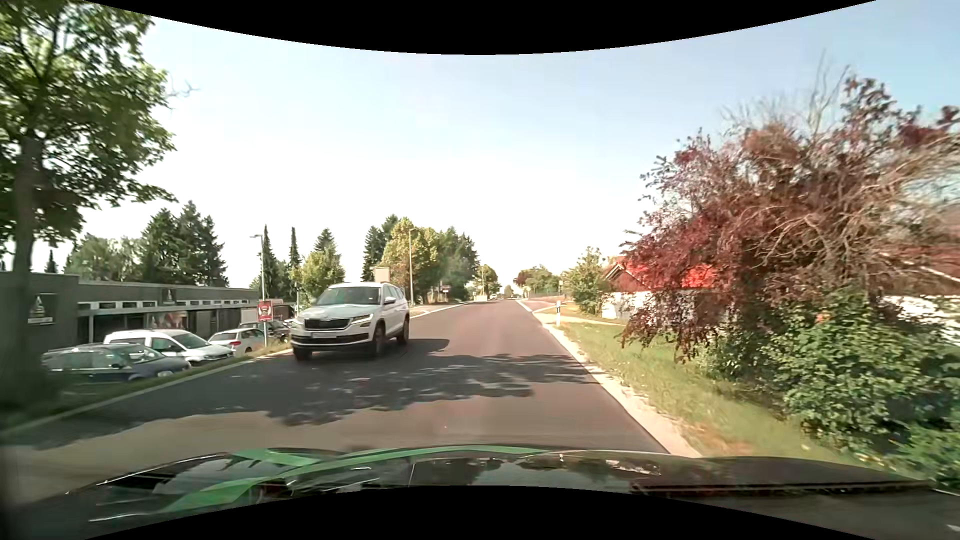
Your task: Follow the waypoints while adhering to traffic rules and regulations
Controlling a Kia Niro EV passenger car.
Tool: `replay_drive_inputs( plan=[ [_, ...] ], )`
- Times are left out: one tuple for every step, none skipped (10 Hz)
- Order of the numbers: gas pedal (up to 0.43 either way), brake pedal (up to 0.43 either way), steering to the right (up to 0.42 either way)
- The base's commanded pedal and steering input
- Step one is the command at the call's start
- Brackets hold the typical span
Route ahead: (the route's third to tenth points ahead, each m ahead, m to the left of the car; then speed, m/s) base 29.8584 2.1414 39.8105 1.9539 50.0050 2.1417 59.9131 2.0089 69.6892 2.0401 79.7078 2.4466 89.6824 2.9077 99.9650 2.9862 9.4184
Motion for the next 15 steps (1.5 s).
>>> replay_drive_inputs(
  plan=[
    [0.169, 0.0, -0.006],
    [0.157, 0.0, -0.006],
    [0.15, 0.0, -0.006],
    [0.15, 0.0, -0.006],
    [0.15, 0.0, -0.006],
    [0.157, 0.0, -0.006],
    [0.157, 0.0, -0.006],
    [0.157, 0.0, -0.006],
    [0.157, 0.0, -0.006],
    [0.157, 0.0, -0.006],
    [0.15, 0.0, -0.006],
    [0.138, 0.0, -0.006],
    [0.13, 0.0, -0.005],
    [0.118, 0.0, -0.005],
    [0.118, 0.0, -0.005]
  ],
)
